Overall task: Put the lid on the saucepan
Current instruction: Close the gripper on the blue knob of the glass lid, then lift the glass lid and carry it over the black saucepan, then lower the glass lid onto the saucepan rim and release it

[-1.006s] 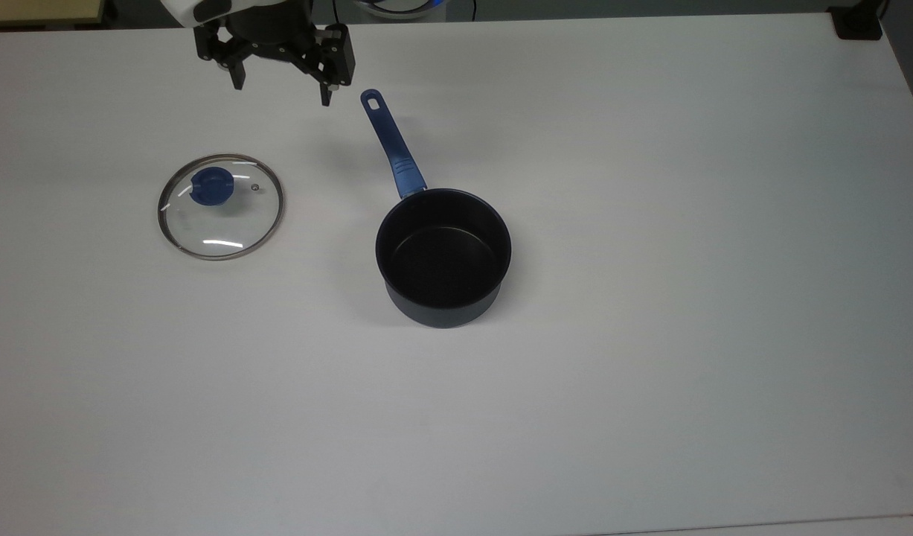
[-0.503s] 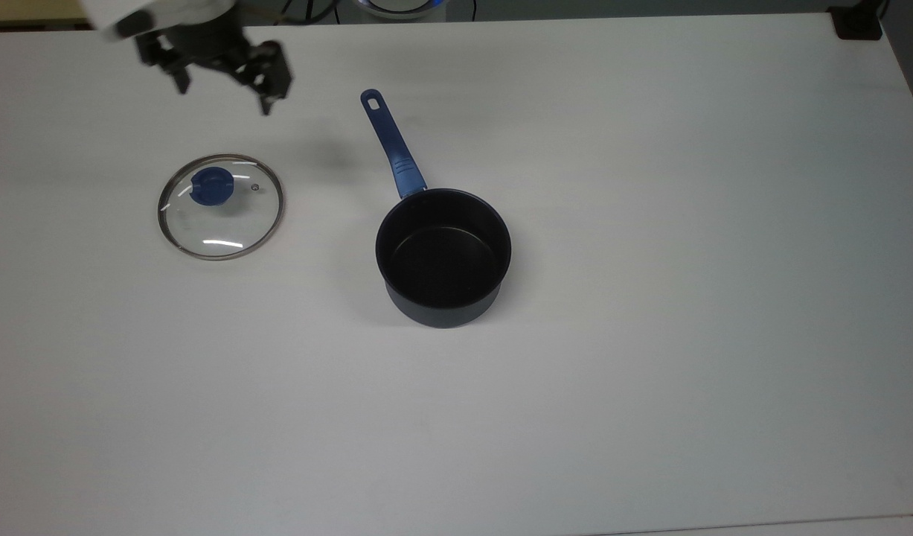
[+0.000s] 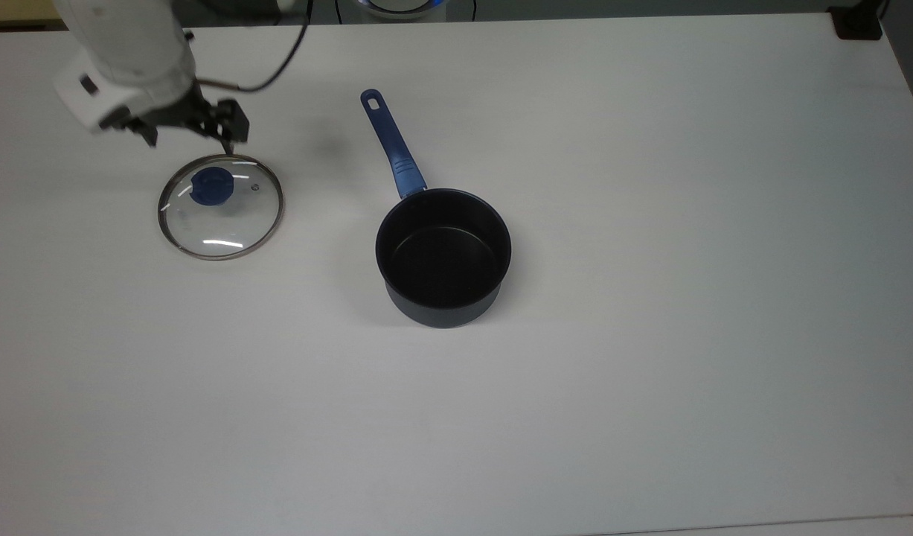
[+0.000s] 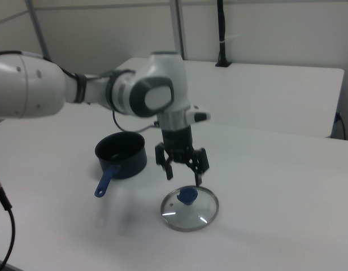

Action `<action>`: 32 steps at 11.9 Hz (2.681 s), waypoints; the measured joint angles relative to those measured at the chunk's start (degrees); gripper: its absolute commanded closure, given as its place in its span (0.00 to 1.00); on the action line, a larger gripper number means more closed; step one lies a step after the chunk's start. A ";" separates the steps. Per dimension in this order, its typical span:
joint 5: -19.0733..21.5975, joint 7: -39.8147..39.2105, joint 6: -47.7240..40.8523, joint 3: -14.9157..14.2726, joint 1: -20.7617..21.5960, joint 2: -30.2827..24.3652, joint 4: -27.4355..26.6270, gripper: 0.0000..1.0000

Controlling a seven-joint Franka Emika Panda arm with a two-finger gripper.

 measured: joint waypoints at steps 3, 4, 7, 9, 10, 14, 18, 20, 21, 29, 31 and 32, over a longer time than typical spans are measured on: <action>0.00 -0.34 9.68 0.06 0.14 3.86 -3.99 0.20; 0.00 -0.34 11.36 0.09 0.27 4.96 -4.18 0.30; 0.00 -0.42 12.11 0.14 0.41 5.93 -4.16 0.51; 0.00 -0.43 12.12 0.13 0.43 5.90 -3.96 0.55; 0.00 -0.43 12.11 0.12 0.44 5.89 -3.95 0.55; 0.01 -0.37 3.26 0.14 0.88 5.54 2.94 0.55; 1.24 9.38 -5.00 0.36 8.09 5.38 14.05 0.55; 1.43 16.36 -5.78 0.41 14.14 7.04 16.24 0.55; 1.44 19.99 -5.79 0.36 17.15 8.38 17.16 0.55; 1.44 28.64 -5.79 0.38 25.78 14.38 21.73 0.53; 1.44 28.64 -5.79 0.48 26.39 14.58 21.73 0.46; 1.44 28.64 -5.78 0.72 26.60 14.70 21.75 0.30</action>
